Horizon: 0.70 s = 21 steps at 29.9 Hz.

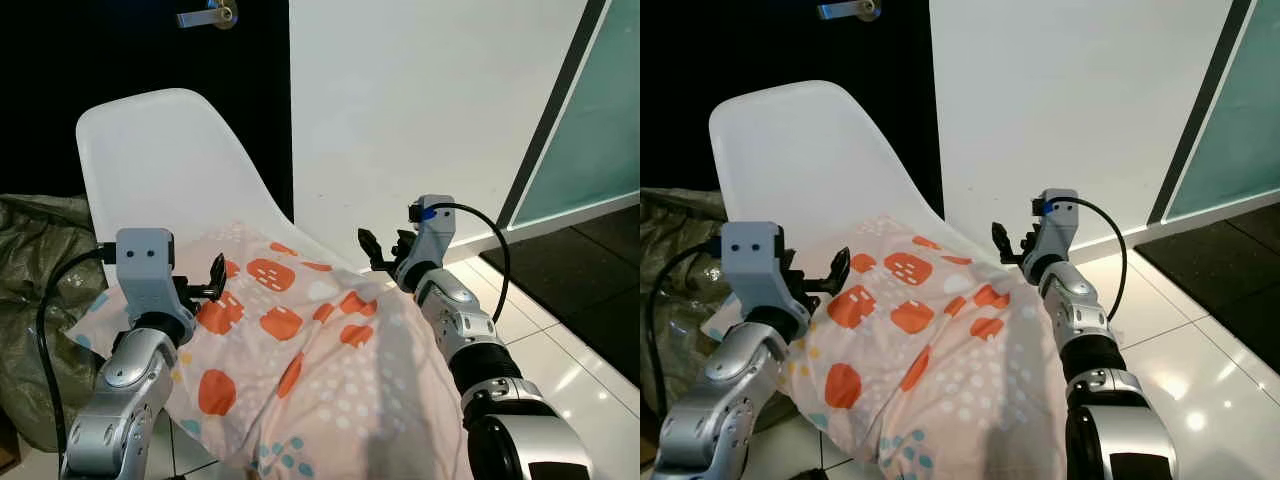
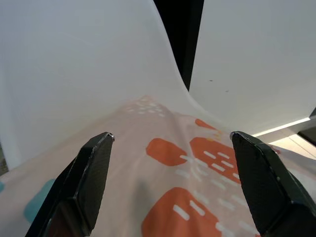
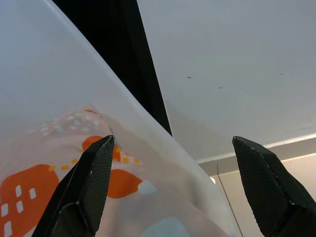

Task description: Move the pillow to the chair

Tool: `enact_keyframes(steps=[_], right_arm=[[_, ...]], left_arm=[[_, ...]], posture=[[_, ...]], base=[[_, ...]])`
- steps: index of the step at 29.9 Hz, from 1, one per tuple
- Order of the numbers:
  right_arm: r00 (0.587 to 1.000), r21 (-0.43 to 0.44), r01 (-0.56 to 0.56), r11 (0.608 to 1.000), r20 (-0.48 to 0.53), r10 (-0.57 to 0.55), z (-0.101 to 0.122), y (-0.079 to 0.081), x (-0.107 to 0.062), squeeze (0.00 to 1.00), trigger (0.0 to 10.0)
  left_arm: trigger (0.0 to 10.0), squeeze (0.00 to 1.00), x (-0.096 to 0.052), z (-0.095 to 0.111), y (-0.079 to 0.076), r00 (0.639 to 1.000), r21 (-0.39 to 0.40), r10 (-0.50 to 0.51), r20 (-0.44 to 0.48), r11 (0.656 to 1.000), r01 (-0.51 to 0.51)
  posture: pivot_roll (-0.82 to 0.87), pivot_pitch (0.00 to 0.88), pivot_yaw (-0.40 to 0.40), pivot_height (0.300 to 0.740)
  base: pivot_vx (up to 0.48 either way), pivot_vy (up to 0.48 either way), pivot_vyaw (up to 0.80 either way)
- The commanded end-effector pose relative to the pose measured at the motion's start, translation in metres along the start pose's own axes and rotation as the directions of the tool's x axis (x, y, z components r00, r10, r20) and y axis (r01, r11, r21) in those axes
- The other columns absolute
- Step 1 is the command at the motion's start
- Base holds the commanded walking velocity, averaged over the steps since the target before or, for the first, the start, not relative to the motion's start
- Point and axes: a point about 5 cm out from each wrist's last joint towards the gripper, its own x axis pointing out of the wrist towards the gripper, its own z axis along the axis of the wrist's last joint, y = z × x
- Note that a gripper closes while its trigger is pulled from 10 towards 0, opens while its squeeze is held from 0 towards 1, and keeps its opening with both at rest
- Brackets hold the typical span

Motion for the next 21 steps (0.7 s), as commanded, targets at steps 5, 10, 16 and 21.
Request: enact_keyframes(steps=[5, 10, 16, 21], right_arm=[[1.000, -0.007, -0.014, 1.000, 0.003, 0.014, -0.0001, 0.0015, -0.0003, 0.00, 10.0], [1.000, -0.010, -0.016, 1.000, 0.004, 0.016, 0.0000, 0.0022, -0.0002, 0.00, 10.0], [1.000, -0.006, -0.017, 1.000, 0.009, 0.017, -0.0002, 0.0032, -0.0003, 0.00, 10.0], [1.000, -0.005, -0.016, 1.000, 0.011, 0.016, 0.0003, 0.0035, -0.0002, 0.00, 10.0]], left_arm=[[10.0, 0.00, -0.0019, -0.0069, 0.0006, 1.000, 0.010, 0.004, -0.019, 1.000, -0.004], [10.0, 0.00, -0.0029, -0.0088, 0.0045, 0.999, 0.011, 0.023, -0.023, 1.000, -0.023], [10.0, 0.00, -0.0019, -0.0081, 0.0047, 0.999, 0.013, 0.024, -0.022, 1.000, -0.024], [10.0, 0.00, -0.0011, -0.0070, 0.0054, 1.000, 0.013, 0.025, -0.019, 1.000, -0.024]], posture=[[-0.07, 0.000, -0.047, 0.529], [-0.08, 0.000, -0.046, 0.554], [-0.08, 0.000, -0.047, 0.573], [-0.08, 0.000, -0.044, 0.588]], base=[[0.000, 0.000, 0.00], [0.000, 0.000, 0.00], [0.000, 0.000, 0.00], [0.000, 0.000, 0.00]])
